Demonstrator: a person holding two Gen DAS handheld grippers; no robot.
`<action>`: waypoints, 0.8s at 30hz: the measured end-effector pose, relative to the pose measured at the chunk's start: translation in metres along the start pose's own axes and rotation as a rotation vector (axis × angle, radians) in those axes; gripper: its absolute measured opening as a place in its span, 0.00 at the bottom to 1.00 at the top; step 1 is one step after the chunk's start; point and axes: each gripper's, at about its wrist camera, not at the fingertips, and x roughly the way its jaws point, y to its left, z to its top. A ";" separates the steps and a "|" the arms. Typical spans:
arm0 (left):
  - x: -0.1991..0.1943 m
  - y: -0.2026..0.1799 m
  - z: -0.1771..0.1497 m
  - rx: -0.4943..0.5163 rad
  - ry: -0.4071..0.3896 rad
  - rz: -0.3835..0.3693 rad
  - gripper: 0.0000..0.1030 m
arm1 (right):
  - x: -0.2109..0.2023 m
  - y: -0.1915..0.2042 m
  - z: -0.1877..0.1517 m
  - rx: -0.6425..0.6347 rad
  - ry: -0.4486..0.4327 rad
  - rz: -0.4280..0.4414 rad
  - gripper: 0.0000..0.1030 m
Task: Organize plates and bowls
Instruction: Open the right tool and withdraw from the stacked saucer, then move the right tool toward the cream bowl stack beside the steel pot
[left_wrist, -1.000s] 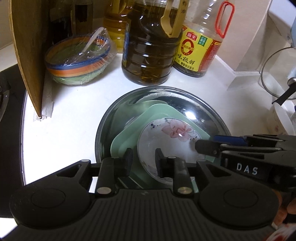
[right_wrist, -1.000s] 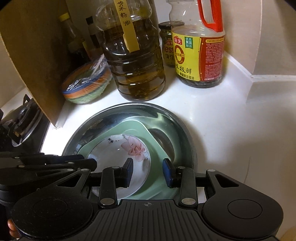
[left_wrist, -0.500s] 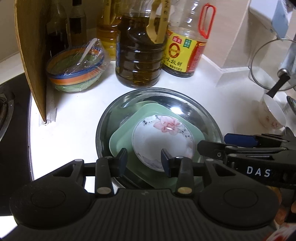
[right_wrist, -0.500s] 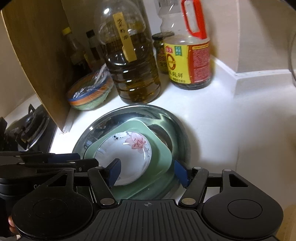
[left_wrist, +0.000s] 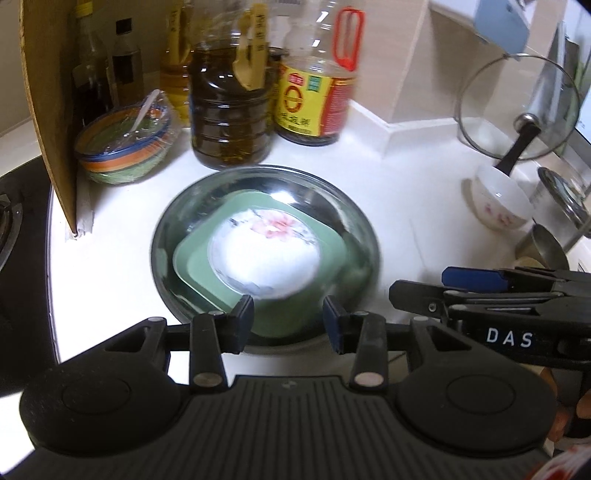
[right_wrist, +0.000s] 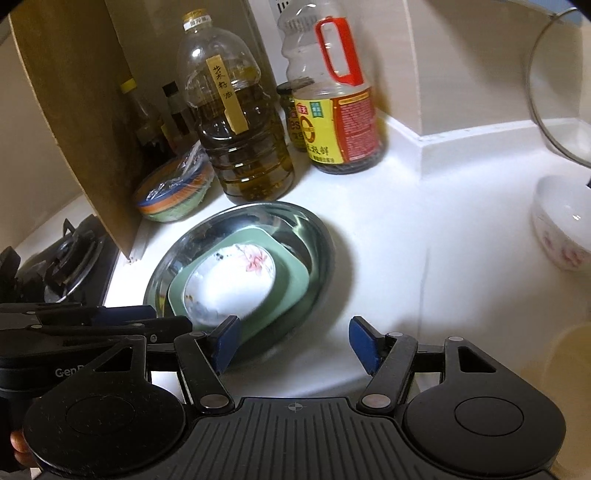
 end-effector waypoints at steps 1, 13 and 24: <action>-0.002 -0.005 -0.003 0.003 0.001 -0.003 0.37 | -0.004 -0.002 -0.003 0.001 -0.001 0.001 0.63; -0.023 -0.064 -0.030 0.039 0.016 -0.022 0.38 | -0.061 -0.037 -0.043 0.020 0.008 -0.016 0.63; -0.027 -0.113 -0.042 0.096 0.026 -0.046 0.38 | -0.099 -0.071 -0.072 0.064 0.002 -0.053 0.63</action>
